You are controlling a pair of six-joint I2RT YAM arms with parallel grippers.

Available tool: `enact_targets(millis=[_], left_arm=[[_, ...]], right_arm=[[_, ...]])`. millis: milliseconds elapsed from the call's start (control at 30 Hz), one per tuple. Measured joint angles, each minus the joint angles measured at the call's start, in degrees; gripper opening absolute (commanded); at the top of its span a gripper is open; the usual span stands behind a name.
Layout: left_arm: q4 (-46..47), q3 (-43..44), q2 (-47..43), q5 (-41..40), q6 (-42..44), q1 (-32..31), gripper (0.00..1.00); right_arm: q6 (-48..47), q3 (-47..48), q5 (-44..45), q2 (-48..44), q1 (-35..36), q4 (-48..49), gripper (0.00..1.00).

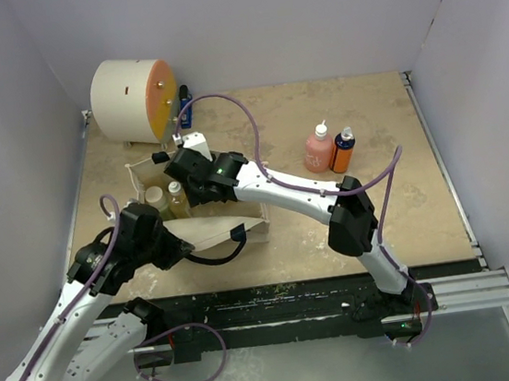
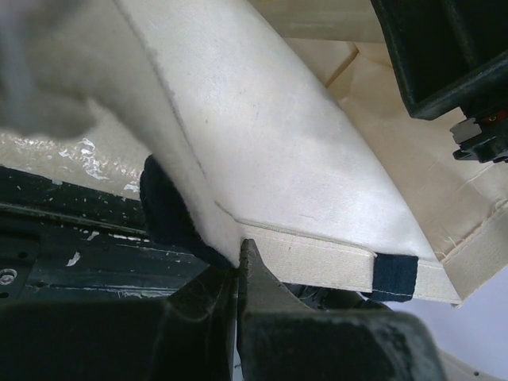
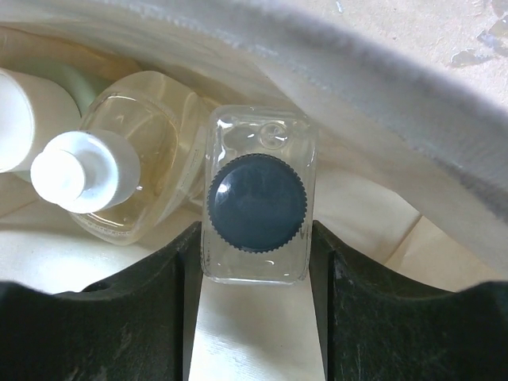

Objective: Take the personal care products out of the canvas bag

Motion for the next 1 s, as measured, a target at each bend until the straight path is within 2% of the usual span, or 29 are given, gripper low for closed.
enact_targets(millis=[200,333,433,533,667,1000], left_arm=[[0.0,0.0,0.4,0.3,0.1,0.0,0.0],[0.0,0.1,0.6,0.3,0.1,0.0,0.0],[0.2,0.2,0.8,0.4,0.1,0.0,0.0],[0.7,0.2,1.1,0.5,0.1,0.0,0.0],[0.8,0.6,1.5,0.5,0.1,0.0,0.0],[0.6,1.0,0.5,0.7,0.1,0.0,0.0]], right_arm=[[-1.4,0.0,-1.3,1.2,-0.2,0.3,0.69],[-2.3,0.0,-1.7,4.0,-0.4,1.0,0.67],[-2.7,0.0,-2.1,5.1,-0.8,1.3,0.55],[-3.5,0.0,-2.9,5.2,-1.1,2.1,0.28],[-5.1,0.1,-3.9,5.2,-1.2,2.2,0.0],[-8.1,1.5,-8.7,1.1,-1.9,-0.5,0.0]])
